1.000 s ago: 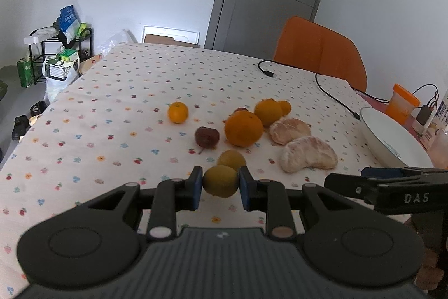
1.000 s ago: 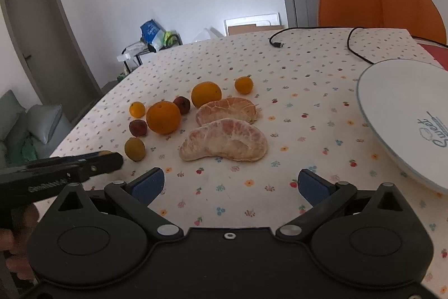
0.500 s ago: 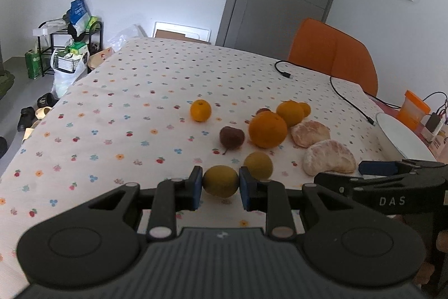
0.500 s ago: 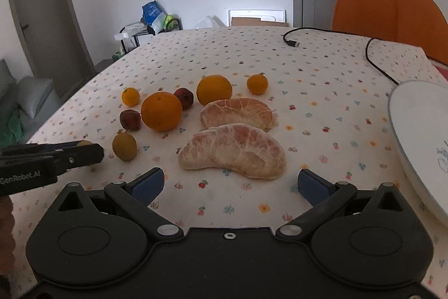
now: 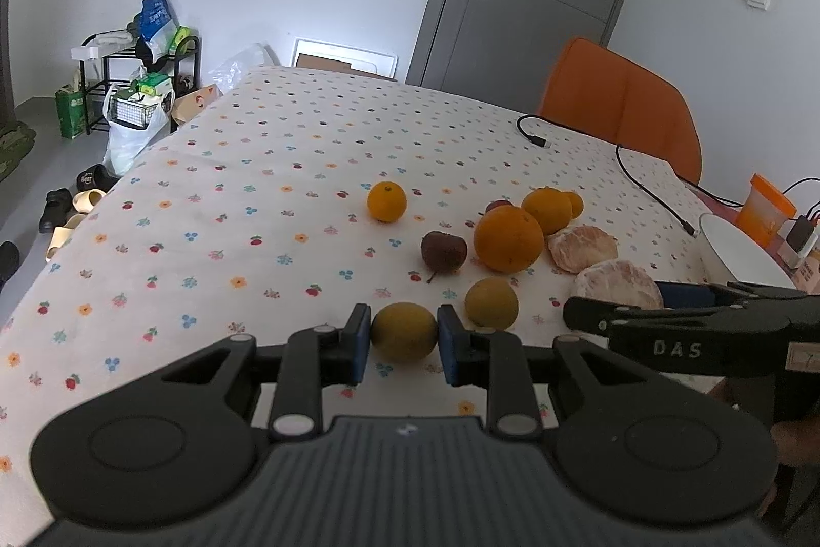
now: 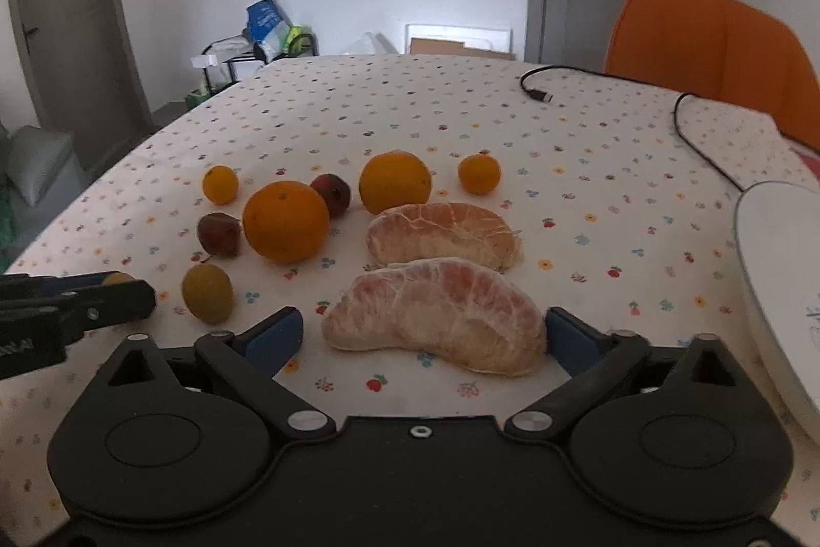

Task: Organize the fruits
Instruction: 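Grasp the peeled pomelo segment with the right gripper while the left holds the fruit, then carry both fruits to the white plate and open both grippers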

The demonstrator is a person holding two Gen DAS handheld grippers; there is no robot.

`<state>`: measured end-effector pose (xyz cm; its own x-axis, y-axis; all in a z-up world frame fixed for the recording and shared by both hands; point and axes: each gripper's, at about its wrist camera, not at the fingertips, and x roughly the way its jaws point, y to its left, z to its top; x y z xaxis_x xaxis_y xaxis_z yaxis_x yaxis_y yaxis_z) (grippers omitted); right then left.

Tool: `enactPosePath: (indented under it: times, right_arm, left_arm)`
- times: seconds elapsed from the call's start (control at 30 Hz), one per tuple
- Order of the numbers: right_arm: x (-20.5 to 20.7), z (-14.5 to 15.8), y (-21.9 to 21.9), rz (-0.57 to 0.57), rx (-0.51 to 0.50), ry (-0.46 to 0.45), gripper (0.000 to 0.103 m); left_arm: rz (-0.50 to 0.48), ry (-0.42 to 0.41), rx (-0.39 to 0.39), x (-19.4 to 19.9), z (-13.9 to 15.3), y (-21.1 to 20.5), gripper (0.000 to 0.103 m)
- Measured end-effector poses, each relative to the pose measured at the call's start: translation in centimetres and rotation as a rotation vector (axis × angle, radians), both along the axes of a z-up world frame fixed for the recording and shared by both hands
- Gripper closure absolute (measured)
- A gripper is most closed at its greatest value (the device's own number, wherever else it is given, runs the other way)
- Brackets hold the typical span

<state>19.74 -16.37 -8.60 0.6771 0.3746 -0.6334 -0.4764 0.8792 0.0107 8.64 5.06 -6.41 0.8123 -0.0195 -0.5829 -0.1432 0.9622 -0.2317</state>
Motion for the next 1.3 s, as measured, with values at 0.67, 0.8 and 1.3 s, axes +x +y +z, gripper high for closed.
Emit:
enactPosePath:
  times: [0.67, 0.8, 1.3]
  right_arm:
    - [-3.3, 3.2, -6.3, -0.008, 0.166, -0.080, 0.017]
    - [-3.6, 4.1, -8.1, -0.046, 0.188, -0.112, 0.017]
    - [-3.5, 4.6, -14.9, -0.225, 0.210, -0.186, 0.017]
  left_arm:
    - [-0.114, -0.060, 0.022, 0.0, 2.2, -4.7, 0.077]
    - [-0.155, -0.070, 0.028, 0.6, 2.7, -6.1, 0.077]
    - [-0.310, -0.084, 0.058, 3.6, 3.8, -13.0, 0.077]
